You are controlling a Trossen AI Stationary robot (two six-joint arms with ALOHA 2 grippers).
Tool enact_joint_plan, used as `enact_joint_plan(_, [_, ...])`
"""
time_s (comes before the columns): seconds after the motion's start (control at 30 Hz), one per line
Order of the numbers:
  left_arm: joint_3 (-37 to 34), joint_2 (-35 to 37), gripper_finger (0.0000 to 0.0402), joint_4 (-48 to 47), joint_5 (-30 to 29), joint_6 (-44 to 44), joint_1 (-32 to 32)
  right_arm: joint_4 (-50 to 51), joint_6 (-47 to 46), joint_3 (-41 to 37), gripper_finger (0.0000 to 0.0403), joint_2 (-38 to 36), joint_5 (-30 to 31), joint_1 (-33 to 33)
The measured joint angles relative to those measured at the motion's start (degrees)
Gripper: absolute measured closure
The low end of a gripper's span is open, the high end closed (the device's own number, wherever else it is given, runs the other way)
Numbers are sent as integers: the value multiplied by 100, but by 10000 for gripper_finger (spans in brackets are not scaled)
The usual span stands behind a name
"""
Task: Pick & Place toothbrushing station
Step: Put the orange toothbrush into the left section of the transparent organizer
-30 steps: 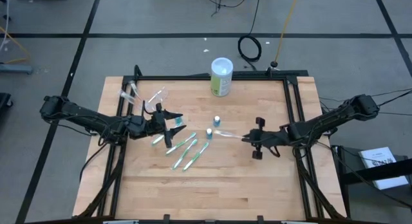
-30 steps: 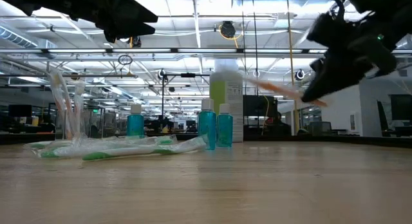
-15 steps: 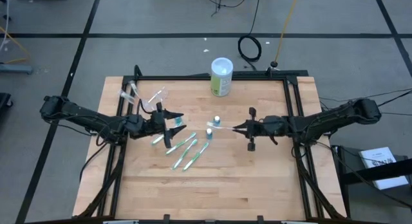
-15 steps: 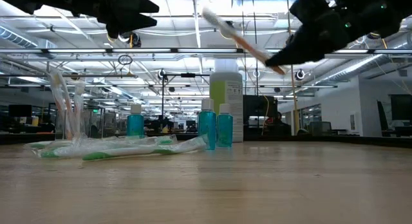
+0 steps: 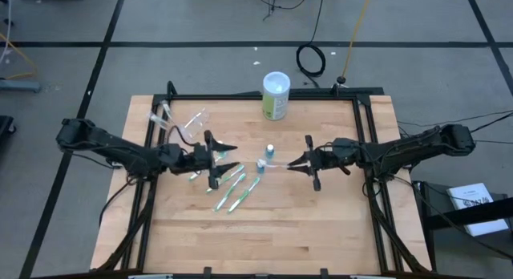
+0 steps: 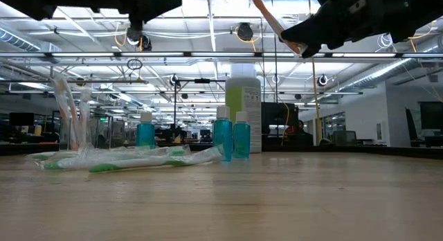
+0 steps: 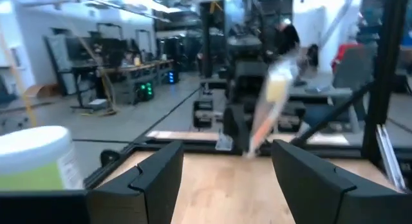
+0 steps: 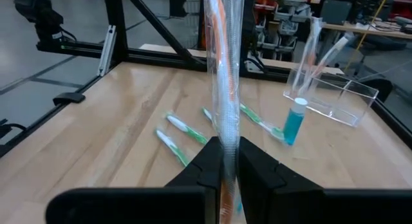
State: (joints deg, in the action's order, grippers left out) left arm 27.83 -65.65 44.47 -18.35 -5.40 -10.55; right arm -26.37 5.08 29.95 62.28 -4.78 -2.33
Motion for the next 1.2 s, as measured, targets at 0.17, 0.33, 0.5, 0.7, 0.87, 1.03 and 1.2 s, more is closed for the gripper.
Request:
enact_joint_plan(0.17, [38,-588,163,914,459,-80,177,1,-92,0,382,0,-1,-1])
enact_joint_plan(0.33, [90,-1042,163,1690,887,-26,332,-55,-93,-33,382,0,-3,-2])
enact_joint_plan(0.5, [381,-1539,163,1943,952,125,427,-307,-75,-183,382,0,4,-2])
enact_joint_plan(0.7, [900,-2109,163,1964,955,8,427,-344,-93,-184,382,0,9,-2])
enact_joint_plan(0.87, [1255,-2449,163,1967,1235,10,427,-343,-97,-186,383,-2,7,-2])
enact_joint_plan(1.03, [1425,-2513,163,1982,1538,31,401,-293,-120,-186,383,0,7,-2])
enact_joint_plan(1.2, [1427,-2511,163,1987,1550,31,372,-251,-124,-188,383,0,5,-2])
